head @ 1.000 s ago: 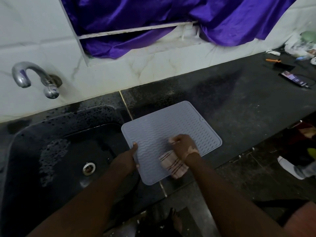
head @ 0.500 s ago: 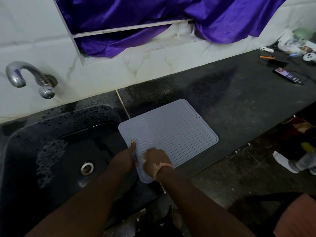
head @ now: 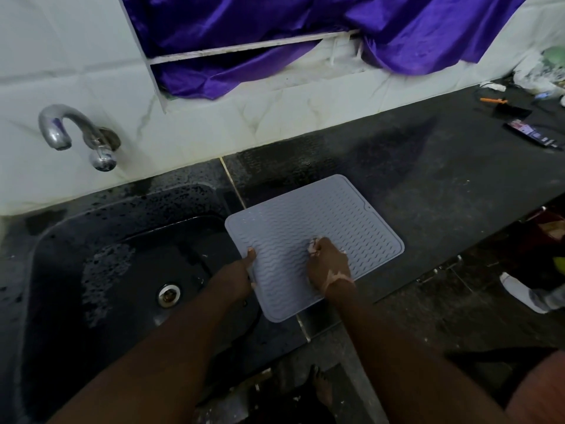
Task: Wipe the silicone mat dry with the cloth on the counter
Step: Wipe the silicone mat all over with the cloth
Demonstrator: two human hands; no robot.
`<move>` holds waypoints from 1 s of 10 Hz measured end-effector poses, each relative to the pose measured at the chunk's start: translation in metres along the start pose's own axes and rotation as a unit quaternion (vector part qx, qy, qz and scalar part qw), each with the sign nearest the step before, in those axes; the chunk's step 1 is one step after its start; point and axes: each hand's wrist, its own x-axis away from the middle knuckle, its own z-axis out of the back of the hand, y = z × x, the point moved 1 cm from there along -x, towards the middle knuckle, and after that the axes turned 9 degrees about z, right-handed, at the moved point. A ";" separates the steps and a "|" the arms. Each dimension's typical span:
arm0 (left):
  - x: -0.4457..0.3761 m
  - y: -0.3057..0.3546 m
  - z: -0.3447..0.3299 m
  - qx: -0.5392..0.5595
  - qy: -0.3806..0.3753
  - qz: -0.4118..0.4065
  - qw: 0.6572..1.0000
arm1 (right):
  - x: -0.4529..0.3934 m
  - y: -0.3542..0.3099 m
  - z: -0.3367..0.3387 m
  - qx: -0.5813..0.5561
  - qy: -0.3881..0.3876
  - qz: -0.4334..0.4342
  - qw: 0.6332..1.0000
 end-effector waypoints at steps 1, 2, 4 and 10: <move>-0.005 0.000 -0.001 0.146 -0.038 0.021 0.988 | 0.031 -0.033 -0.040 0.056 -0.047 0.063 0.995; 0.001 0.003 0.005 0.098 -0.004 0.027 0.995 | 0.069 -0.060 -0.065 -0.018 -0.160 0.118 0.980; 0.008 0.011 0.017 -0.056 -0.015 -0.014 0.998 | 0.058 -0.049 -0.030 -0.283 -0.157 0.036 0.945; 0.007 -0.010 -0.005 -0.139 -0.031 -0.094 0.985 | 0.015 0.037 0.000 0.090 0.113 0.011 0.989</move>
